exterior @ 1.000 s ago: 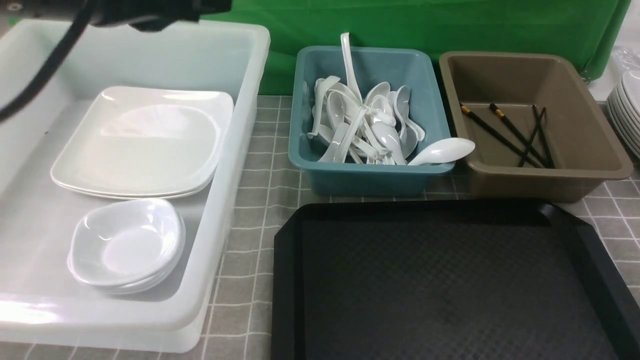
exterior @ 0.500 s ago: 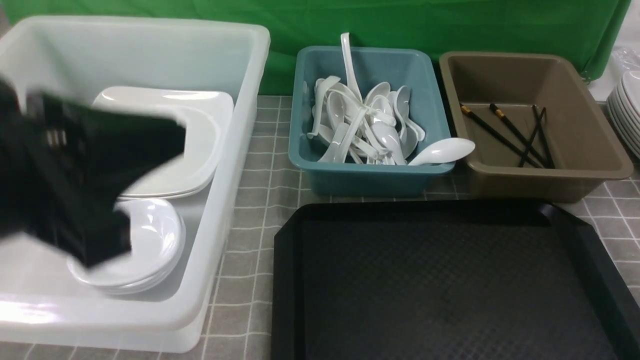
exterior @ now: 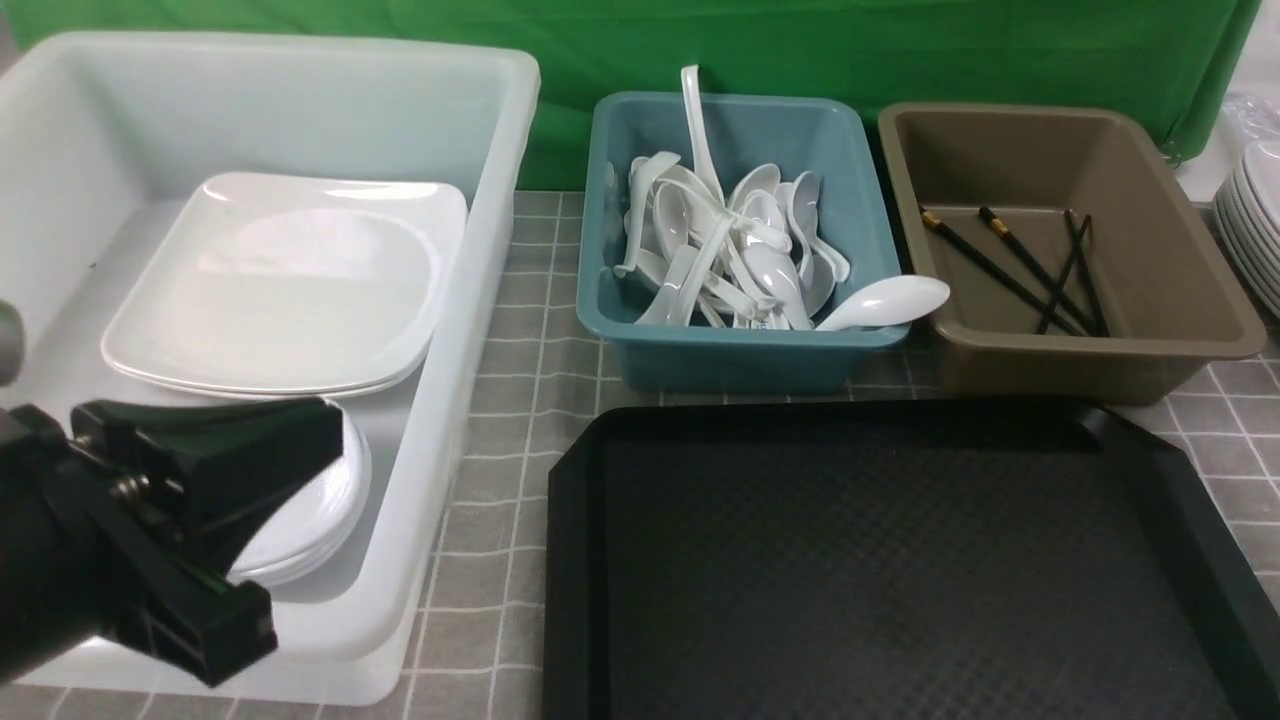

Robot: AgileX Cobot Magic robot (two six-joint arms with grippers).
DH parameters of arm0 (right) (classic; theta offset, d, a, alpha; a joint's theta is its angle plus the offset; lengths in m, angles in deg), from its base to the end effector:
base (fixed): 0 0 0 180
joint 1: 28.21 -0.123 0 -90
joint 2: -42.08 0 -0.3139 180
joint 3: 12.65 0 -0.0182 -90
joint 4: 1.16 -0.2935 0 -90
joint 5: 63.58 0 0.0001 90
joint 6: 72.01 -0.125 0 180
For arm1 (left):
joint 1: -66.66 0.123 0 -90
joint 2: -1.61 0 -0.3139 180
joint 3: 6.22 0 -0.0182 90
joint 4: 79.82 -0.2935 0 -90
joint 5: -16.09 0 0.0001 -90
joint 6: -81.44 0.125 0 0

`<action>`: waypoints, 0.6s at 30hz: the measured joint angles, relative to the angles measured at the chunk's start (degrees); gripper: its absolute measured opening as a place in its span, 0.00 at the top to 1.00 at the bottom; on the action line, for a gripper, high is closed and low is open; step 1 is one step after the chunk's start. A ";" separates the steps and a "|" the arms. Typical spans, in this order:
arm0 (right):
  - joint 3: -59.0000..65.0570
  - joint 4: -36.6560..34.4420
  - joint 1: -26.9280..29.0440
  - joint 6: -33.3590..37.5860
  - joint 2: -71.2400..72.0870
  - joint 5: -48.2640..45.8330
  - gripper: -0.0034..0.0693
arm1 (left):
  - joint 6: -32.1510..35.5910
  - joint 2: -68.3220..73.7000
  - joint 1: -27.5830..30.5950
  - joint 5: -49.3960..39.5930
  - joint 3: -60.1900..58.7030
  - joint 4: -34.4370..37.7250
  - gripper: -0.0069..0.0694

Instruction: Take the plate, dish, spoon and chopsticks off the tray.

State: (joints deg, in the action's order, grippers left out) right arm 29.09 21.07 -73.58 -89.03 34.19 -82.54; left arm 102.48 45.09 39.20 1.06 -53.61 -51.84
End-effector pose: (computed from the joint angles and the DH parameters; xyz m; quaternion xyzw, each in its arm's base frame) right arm 0.0217 0.0001 0.4179 -0.1848 0.5236 0.2608 0.7897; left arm 0.1582 -0.0994 0.3222 0.1826 0.7671 -0.2231 0.5730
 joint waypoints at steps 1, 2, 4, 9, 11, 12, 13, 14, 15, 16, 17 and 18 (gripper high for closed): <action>0.00 0.00 0.00 0.00 0.00 0.00 0.88 | 0.00 0.00 0.00 0.60 0.00 0.00 0.91; 0.00 0.00 0.00 0.00 0.00 0.00 0.87 | 0.00 0.00 0.00 1.17 0.00 0.02 0.91; 0.00 0.00 0.00 0.00 0.00 0.05 0.86 | 0.00 0.00 0.00 2.44 0.00 0.10 0.91; 0.00 0.00 0.00 0.00 0.00 0.16 0.85 | 0.00 0.00 0.00 6.45 0.00 -1.79 0.91; 0.00 0.00 0.00 0.00 0.00 0.16 0.84 | 0.00 0.00 0.00 6.91 0.00 -2.66 0.91; 0.00 0.00 0.00 0.00 0.00 0.16 0.84 | 0.00 0.00 0.00 7.04 0.00 -3.21 0.91; 0.00 0.00 0.00 0.00 0.00 0.16 0.83 | 0.00 0.00 0.00 7.04 0.00 -3.75 0.91; 0.00 0.00 0.00 0.00 0.00 0.16 0.83 | 0.00 0.00 0.00 7.04 0.00 -4.03 0.91; 0.00 0.00 0.00 0.00 0.00 0.16 0.82 | 0.00 0.00 0.00 7.04 0.00 -4.61 0.91; 0.00 0.00 0.00 0.00 0.00 0.16 0.82 | 0.00 0.00 0.00 7.04 0.00 -5.08 0.91; 0.00 0.00 0.00 0.00 0.00 0.16 0.82 | 0.00 0.00 0.00 7.04 0.00 -5.65 0.91; 0.00 0.00 0.00 0.00 0.00 0.16 0.81 | 0.00 0.00 0.00 7.04 0.00 -6.17 0.91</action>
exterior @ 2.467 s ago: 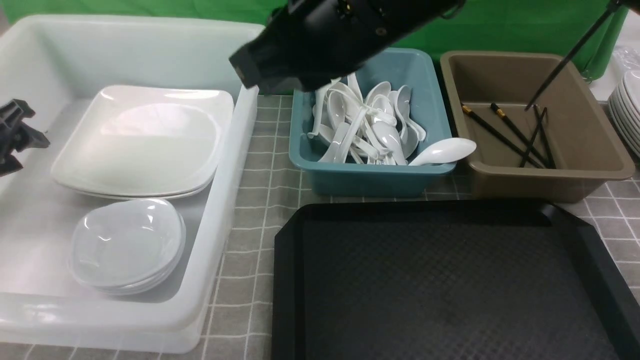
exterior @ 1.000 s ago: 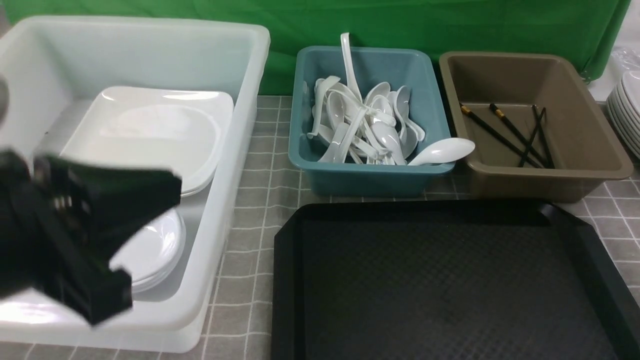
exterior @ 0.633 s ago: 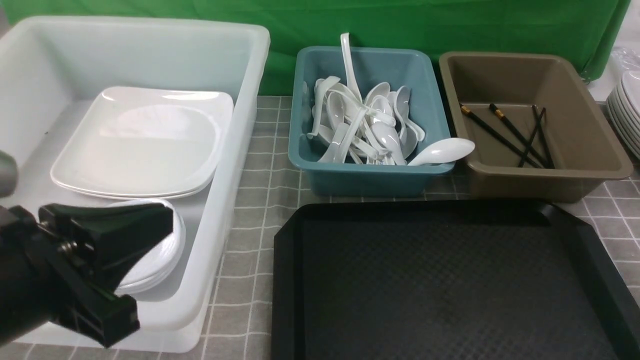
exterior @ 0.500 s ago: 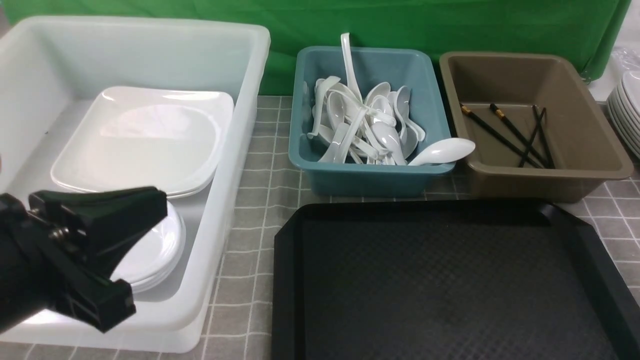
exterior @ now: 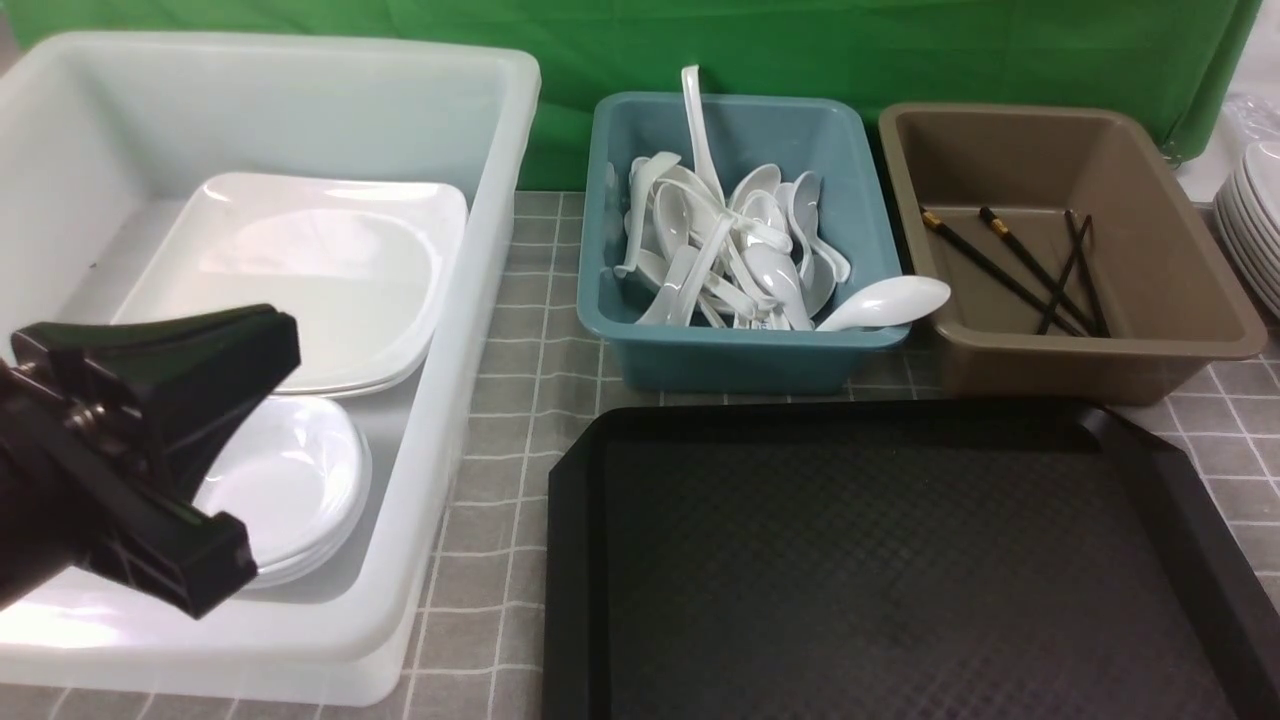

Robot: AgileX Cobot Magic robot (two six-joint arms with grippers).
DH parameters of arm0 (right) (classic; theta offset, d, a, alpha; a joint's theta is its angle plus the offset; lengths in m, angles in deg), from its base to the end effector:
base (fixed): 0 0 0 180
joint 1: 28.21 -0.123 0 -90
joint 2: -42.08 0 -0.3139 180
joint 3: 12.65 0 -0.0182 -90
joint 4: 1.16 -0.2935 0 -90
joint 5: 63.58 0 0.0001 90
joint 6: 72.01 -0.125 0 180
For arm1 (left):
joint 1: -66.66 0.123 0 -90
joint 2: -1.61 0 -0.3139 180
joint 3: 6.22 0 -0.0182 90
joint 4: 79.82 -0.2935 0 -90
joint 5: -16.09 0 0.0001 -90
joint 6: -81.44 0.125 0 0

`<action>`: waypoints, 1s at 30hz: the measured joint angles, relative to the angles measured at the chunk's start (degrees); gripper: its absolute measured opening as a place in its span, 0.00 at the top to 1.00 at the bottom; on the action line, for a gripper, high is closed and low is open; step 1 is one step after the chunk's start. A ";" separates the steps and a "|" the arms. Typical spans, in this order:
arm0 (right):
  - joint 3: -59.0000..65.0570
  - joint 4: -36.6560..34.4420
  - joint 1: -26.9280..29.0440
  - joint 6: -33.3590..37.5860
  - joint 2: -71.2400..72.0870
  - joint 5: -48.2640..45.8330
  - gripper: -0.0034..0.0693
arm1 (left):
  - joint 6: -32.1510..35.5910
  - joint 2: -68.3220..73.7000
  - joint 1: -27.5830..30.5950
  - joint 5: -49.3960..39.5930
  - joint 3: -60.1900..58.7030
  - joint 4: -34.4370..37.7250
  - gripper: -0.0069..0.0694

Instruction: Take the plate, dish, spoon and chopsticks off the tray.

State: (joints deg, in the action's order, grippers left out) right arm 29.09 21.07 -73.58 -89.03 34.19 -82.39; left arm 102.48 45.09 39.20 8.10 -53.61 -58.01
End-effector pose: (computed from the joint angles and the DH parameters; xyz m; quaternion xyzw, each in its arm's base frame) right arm 0.0216 0.0001 0.4182 -0.1848 0.5225 0.2613 0.7903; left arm 0.1651 -0.0931 0.3346 0.1922 0.7315 -0.1774 0.6297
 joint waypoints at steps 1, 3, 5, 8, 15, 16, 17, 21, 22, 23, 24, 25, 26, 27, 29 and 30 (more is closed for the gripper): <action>0.00 0.00 0.00 0.00 0.00 0.00 0.81 | 0.00 0.00 0.00 0.00 0.00 -0.23 0.91; 0.00 0.00 0.00 0.00 0.00 0.06 0.80 | 0.00 0.00 0.00 0.00 0.00 -0.75 0.91; 0.00 0.00 0.00 0.00 0.00 0.06 0.80 | 0.00 0.00 0.00 0.00 0.00 -1.61 0.91; 0.00 0.00 0.00 0.00 0.00 0.06 0.79 | 0.00 0.00 0.00 0.28 0.00 -3.24 0.91; 0.00 0.00 0.00 0.00 0.00 0.06 0.77 | -8.15 -4.17 0.80 0.56 -2.04 -10.76 0.91; 0.00 0.00 0.00 0.00 0.00 0.06 0.76 | -12.24 -6.62 2.48 0.83 -3.66 -13.82 0.91; 0.00 0.00 0.00 0.00 0.00 0.06 0.76 | -14.84 -9.05 3.85 1.06 -5.01 -14.89 0.91; 0.00 0.00 0.00 0.00 0.00 0.06 0.76 | -21.66 -18.59 12.96 1.26 -13.46 -17.72 0.91; 0.00 0.00 0.00 0.00 0.00 0.06 0.76 | -22.31 -21.11 15.49 1.26 -15.93 -17.96 0.91; 0.00 0.00 0.00 0.00 0.00 0.06 0.76 | -22.60 -23.04 16.94 1.20 -17.91 -18.01 0.91; 0.00 0.00 0.00 0.00 0.00 0.06 0.76 | -22.78 -26.35 20.14 1.20 -21.26 -18.22 0.91; 0.00 0.00 0.00 0.00 0.00 0.06 0.76 | -22.81 -26.80 20.98 1.11 -21.71 -18.27 0.91; 0.00 0.00 0.00 0.00 0.00 0.06 0.76 | -22.94 -29.80 23.30 1.04 -24.69 -18.33 0.91; 0.00 0.00 0.00 0.00 0.00 0.06 0.75 | -22.93 -32.44 25.63 0.84 -27.29 -18.47 0.91; 0.00 0.00 0.00 0.00 0.00 0.06 0.75 | -22.93 -35.44 28.37 0.39 -30.20 -18.64 0.91; 0.00 0.00 0.00 0.00 0.00 0.06 0.74 | -22.93 -35.87 28.93 0.12 -30.65 -18.64 0.91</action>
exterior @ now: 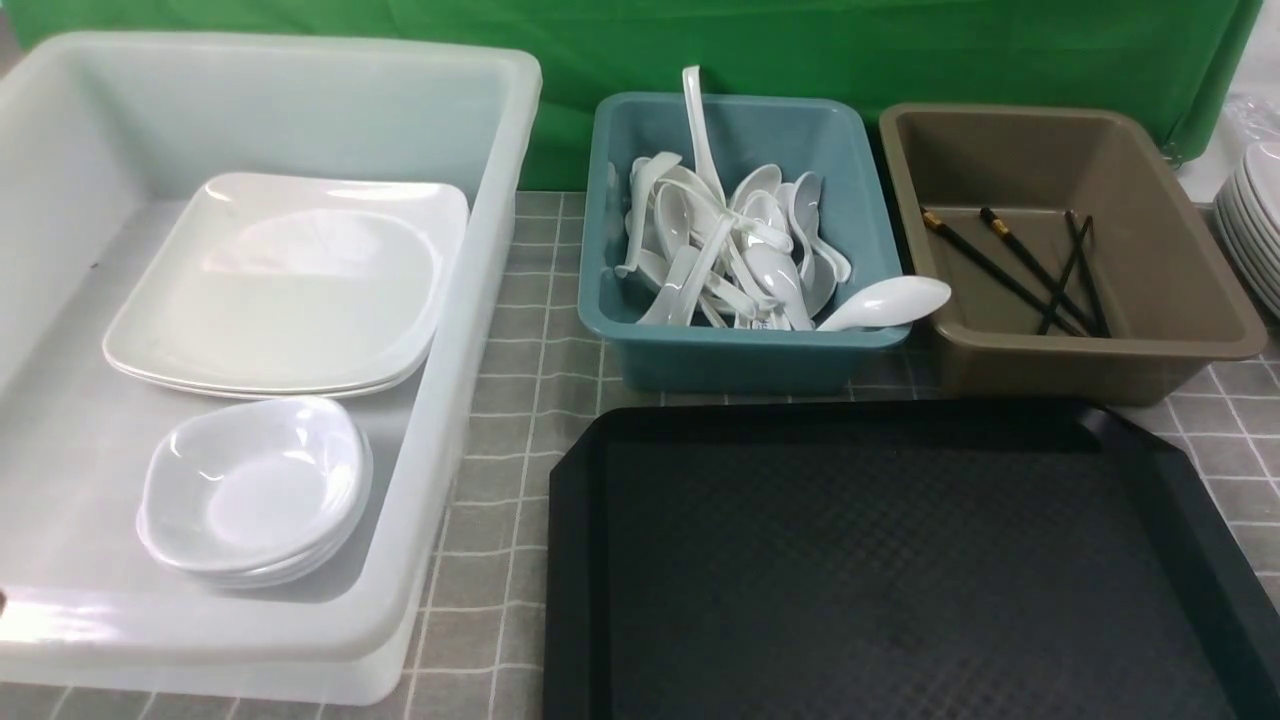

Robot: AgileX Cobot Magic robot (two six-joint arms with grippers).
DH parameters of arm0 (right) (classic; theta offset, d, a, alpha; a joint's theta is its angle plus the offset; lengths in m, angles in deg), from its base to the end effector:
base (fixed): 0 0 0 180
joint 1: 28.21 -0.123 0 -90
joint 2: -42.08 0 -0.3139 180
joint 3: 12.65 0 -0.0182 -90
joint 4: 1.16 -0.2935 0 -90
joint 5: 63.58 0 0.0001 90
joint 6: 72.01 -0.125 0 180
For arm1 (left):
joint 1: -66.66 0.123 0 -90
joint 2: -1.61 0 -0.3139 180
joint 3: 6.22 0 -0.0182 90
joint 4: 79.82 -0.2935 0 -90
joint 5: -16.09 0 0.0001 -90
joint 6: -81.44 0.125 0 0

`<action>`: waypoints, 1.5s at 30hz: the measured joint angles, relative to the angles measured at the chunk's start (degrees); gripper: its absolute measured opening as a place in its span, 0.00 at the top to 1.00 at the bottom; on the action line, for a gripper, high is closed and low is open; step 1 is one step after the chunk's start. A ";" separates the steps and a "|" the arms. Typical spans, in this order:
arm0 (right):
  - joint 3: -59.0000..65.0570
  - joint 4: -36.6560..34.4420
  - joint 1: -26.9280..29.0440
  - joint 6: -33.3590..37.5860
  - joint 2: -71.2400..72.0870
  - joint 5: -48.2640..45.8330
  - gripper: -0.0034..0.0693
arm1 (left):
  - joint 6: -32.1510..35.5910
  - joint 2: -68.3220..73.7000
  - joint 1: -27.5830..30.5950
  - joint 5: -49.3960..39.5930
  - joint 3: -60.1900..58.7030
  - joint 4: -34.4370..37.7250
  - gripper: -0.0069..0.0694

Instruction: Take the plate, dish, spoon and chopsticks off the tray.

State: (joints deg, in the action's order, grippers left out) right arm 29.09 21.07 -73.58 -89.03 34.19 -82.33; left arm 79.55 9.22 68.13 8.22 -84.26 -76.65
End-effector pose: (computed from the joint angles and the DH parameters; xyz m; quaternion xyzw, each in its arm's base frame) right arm 0.0215 0.0001 0.4183 -0.1848 0.5220 0.2614 0.7906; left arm 0.1049 0.0017 0.1972 -0.0387 0.7274 -0.0240 0.6847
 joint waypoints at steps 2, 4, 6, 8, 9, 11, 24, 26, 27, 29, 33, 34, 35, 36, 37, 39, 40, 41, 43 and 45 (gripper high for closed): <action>0.00 0.00 0.00 0.00 0.00 0.00 0.74 | 0.00 -0.32 0.43 -1.18 -0.12 0.00 0.91; 0.00 0.00 0.00 0.00 0.00 -0.07 0.73 | 0.00 -0.54 0.65 -3.03 -0.24 0.00 0.91; 0.00 0.00 0.00 0.00 0.00 0.01 0.72 | 0.00 -0.56 0.77 -4.00 -0.24 0.00 0.91; 0.00 0.00 0.00 0.00 0.00 0.01 0.72 | 0.00 -0.56 0.77 -4.00 -0.24 0.00 0.91; 0.00 0.00 0.00 0.00 0.00 0.01 0.71 | 0.00 -0.56 0.77 -4.00 -0.24 0.00 0.91; 0.00 0.00 0.00 0.00 0.00 0.01 0.70 | 0.00 -0.56 0.77 -4.06 -0.24 0.00 0.91; 0.00 0.00 0.00 0.00 0.00 0.01 0.69 | 0.00 -0.60 0.77 -4.06 -0.24 0.00 0.91; 0.00 0.00 0.00 0.00 0.00 0.01 0.68 | 0.00 -0.60 0.77 -4.06 -0.24 0.00 0.91; 0.00 0.00 0.00 0.00 0.00 0.01 0.68 | 0.00 -0.60 0.77 -4.06 -0.24 0.00 0.91; 0.00 0.00 0.00 0.00 0.00 0.01 0.67 | 0.00 -0.60 0.77 -4.06 -0.24 0.00 0.91; 0.00 0.00 0.00 0.00 0.00 0.01 0.66 | 0.00 -0.60 0.77 -4.06 -0.24 -0.07 0.91; 0.00 0.00 0.00 0.00 0.00 0.01 0.66 | 0.00 -0.60 0.77 -4.06 -0.24 -0.07 0.91; 0.00 0.00 0.00 0.00 0.00 0.25 0.66 | 0.00 -0.60 0.77 -4.06 -0.24 -0.08 0.91; 0.00 -0.38 0.00 0.12 0.00 0.42 0.66 | 0.00 -0.60 0.77 -4.06 -0.24 -0.08 0.91; 0.00 -2.55 0.00 1.58 0.00 0.53 0.66 | 0.00 -0.60 0.77 -4.06 -0.24 -0.13 0.91; 0.44 -9.35 -0.15 9.55 0.02 0.76 0.65 | 0.00 -0.60 0.77 -4.06 -0.24 -0.19 0.91; 0.44 -10.12 -0.15 9.55 0.07 0.76 0.65 | 0.00 -0.60 0.77 -4.06 -0.24 -0.19 0.91; 0.96 -14.18 -0.26 14.25 0.07 1.01 0.65 | 0.00 -0.60 0.77 -4.06 -0.24 -0.19 0.91; 3.05 -21.26 -0.53 22.53 0.07 2.63 0.65 | 0.00 -0.60 0.77 -4.06 -0.24 -0.19 0.91; 4.21 -23.54 -0.52 23.71 0.07 3.32 0.65 | 0.00 -0.60 0.78 -4.06 -0.24 -0.19 0.91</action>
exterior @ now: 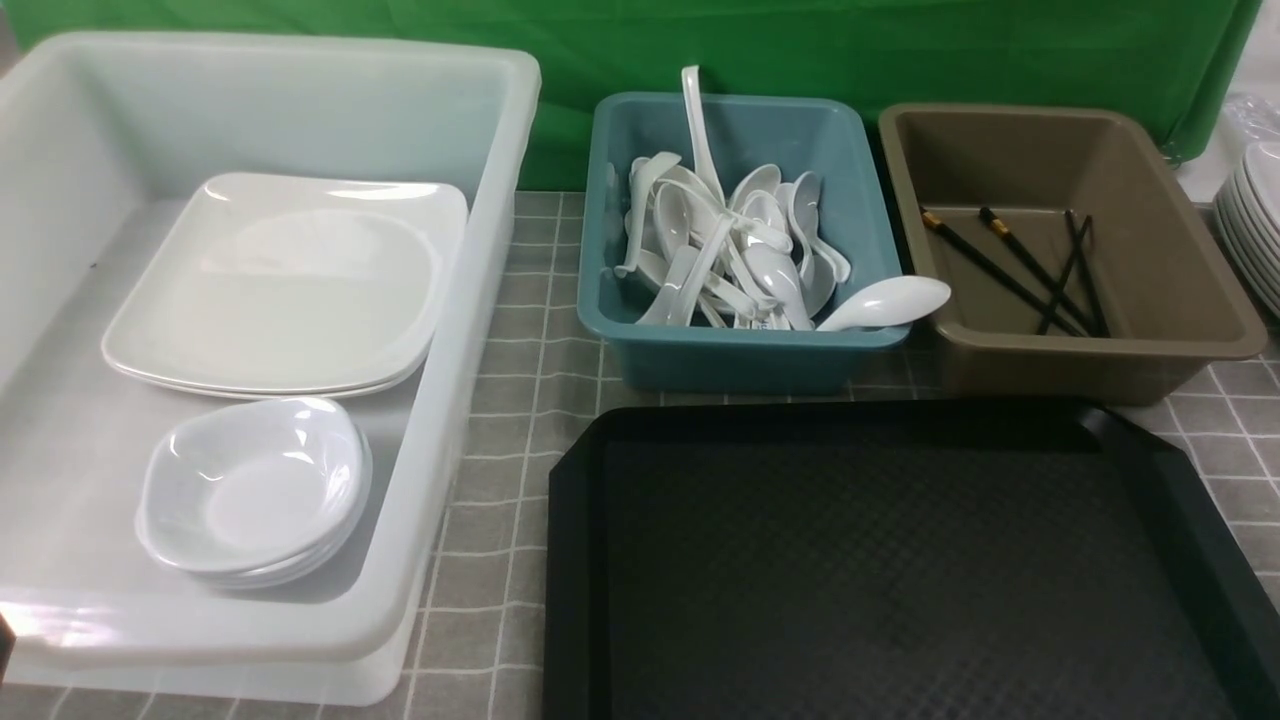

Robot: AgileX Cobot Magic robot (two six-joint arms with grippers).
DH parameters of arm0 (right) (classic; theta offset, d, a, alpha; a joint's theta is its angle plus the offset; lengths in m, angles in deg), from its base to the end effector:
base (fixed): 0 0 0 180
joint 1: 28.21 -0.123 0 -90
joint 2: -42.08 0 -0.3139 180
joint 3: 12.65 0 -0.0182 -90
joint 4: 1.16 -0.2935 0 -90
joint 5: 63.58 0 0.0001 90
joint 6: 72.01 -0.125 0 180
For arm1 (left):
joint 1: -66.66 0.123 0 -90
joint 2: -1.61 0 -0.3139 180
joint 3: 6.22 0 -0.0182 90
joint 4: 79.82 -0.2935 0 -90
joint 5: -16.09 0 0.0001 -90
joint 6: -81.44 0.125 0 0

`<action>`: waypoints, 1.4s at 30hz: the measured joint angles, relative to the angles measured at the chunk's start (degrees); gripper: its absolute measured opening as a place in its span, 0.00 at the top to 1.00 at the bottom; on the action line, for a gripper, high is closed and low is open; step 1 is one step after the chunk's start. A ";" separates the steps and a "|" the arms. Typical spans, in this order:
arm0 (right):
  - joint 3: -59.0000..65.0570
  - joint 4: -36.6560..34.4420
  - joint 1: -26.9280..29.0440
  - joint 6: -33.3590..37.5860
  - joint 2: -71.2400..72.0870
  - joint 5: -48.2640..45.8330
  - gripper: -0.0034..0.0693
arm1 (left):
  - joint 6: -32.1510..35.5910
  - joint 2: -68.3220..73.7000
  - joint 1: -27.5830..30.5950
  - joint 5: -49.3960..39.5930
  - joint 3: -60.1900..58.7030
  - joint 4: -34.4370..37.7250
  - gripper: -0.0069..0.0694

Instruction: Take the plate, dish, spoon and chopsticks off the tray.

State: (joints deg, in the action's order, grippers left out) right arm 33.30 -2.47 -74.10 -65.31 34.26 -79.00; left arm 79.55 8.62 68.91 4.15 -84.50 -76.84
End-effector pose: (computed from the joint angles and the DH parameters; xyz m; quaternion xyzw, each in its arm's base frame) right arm 0.0216 0.0234 0.3982 -0.2481 0.5107 0.2862 0.7718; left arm 0.1034 0.0027 0.1878 -0.0426 0.7490 -0.0188 0.6610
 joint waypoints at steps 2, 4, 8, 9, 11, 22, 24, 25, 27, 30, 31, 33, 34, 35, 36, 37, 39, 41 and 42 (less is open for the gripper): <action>1.40 -1.02 0.00 -0.23 0.00 0.59 0.65 | 0.00 0.00 0.00 0.00 0.00 0.00 0.91; 3.45 -1.50 0.00 -0.52 0.00 1.87 0.64 | 0.00 0.00 0.00 0.00 0.00 0.00 0.91; 8.67 -1.55 3.29 -1.07 0.79 2.93 0.63 | 0.00 0.00 0.00 0.00 0.00 0.00 0.91; 10.01 -1.55 4.94 -1.29 0.79 2.93 0.63 | 0.00 0.00 0.00 0.00 0.00 0.00 0.91; 12.97 -1.55 11.03 -1.36 0.84 2.98 0.63 | 0.00 0.00 0.05 0.00 0.00 0.00 0.91; 32.35 -1.32 46.10 1.42 0.73 0.84 0.63 | 0.00 0.00 0.05 0.00 -0.05 -0.04 0.91; 32.40 -1.32 47.69 1.23 0.73 0.64 0.63 | 0.00 0.00 0.05 0.00 -0.05 -0.04 0.91; 32.40 -1.37 49.48 1.03 0.73 0.69 0.63 | 0.00 0.00 0.05 0.00 -0.05 -0.04 0.91; 32.40 -1.37 50.15 0.79 0.73 0.69 0.63 | 0.00 0.00 0.05 -0.01 -0.05 -0.04 0.91; 32.40 -1.37 50.31 0.43 0.73 0.66 0.63 | 0.00 0.00 0.05 -0.01 -0.05 -0.04 0.91; 32.40 -1.37 50.24 0.43 0.73 0.66 0.63 | 0.00 0.00 0.05 -0.01 -0.05 -0.04 0.91; 32.40 -1.37 49.70 0.42 0.73 0.66 0.63 | 0.00 0.00 0.05 -0.01 -0.05 -0.04 0.91; 32.40 -1.37 48.48 0.42 0.73 0.66 0.63 | 0.00 0.00 0.05 -0.01 -0.05 -0.04 0.91; 32.40 -1.37 47.82 0.42 0.73 0.66 0.63 | 0.00 0.00 0.05 -0.01 -0.05 -0.04 0.91; 32.40 -1.42 46.79 0.42 0.73 0.66 0.63 | 0.00 0.00 0.05 -0.01 -0.05 -0.04 0.91; 32.40 -1.42 46.67 0.42 0.73 0.66 0.63 | 0.00 0.00 0.05 -0.01 -0.05 -0.04 0.91; 32.40 -1.48 45.38 0.42 0.73 0.66 0.63 | 0.00 0.00 0.05 -0.01 -0.05 -0.04 0.91; 32.40 -1.48 44.60 0.42 0.73 0.66 0.63 | 0.00 0.00 0.05 -0.01 -0.05 -0.04 0.91; 32.40 -1.48 44.07 0.42 0.73 0.66 0.63 | 0.00 0.00 0.05 -0.01 -0.05 -0.04 0.91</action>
State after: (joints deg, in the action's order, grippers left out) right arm 65.70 -3.95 -30.03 -64.90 34.99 -78.34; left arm 79.55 8.62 68.96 4.14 -84.54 -76.89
